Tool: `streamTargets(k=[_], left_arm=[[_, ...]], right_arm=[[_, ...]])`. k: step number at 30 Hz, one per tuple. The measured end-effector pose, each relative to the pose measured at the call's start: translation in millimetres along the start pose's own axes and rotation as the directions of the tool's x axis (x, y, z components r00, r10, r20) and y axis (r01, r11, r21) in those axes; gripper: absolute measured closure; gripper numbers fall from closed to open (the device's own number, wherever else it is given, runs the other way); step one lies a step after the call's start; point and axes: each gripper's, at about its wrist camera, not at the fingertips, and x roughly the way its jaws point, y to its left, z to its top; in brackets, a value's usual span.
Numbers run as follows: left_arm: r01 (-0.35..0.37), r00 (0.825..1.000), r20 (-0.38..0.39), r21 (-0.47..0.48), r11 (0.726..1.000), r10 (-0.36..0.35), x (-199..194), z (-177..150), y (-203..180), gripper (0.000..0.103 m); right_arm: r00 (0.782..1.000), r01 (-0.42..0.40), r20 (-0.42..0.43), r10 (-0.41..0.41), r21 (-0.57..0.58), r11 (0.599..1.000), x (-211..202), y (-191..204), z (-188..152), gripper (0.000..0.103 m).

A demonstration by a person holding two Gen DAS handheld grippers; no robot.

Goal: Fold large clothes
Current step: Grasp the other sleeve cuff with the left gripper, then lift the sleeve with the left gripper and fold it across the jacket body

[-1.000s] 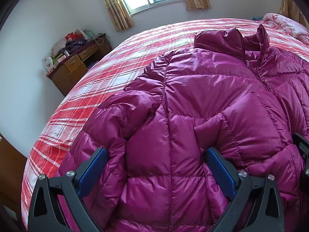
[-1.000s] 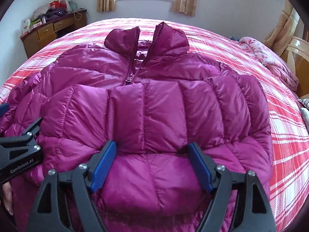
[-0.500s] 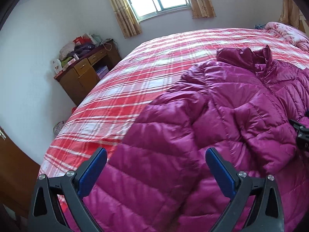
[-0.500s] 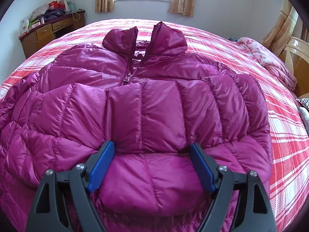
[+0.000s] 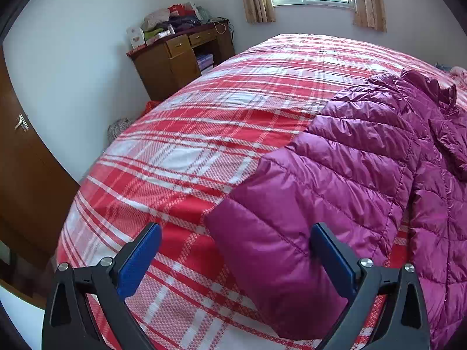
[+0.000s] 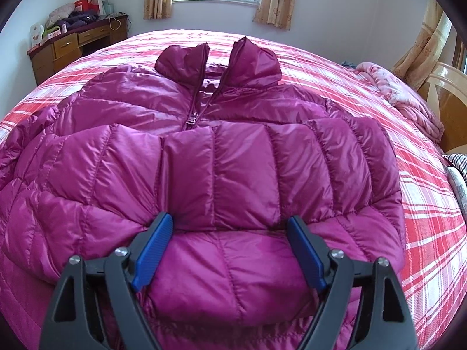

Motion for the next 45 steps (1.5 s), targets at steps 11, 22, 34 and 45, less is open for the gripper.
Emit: streamTargets(k=[11, 22, 34, 45], left_arm=[[0.084, 0.993, 0.080, 0.079, 0.993, -0.091, -8.7, 25.4, -19.8, 0.085], [0.007, 0.953, 0.299, 0.161, 0.987, -0.056, -75.5, 112.0, -49.1, 0.089], [0.002, 0.877, 0.448, 0.353, 0.936, -0.172, -139.2, 152.6, -178.5, 0.089], [0.090, 0.832, 0.432, 0.516, 0.852, -0.349, -174.1, 134.2, -309.3, 0.090]], right_arm=[[0.991, -0.081, 0.107, 0.080, 0.000, 0.997, -59.0, -21.3, -15.5, 0.024], [0.995, -0.051, 0.090, 0.050, 0.014, 0.999, -85.7, -64.0, -56.0, 0.024], [0.996, -0.019, 0.087, 0.010, 0.109, 0.994, -90.2, -119.1, -87.8, 0.024], [0.997, -0.048, 0.075, 0.035, 0.172, 0.984, -77.8, -136.9, -109.4, 0.024]])
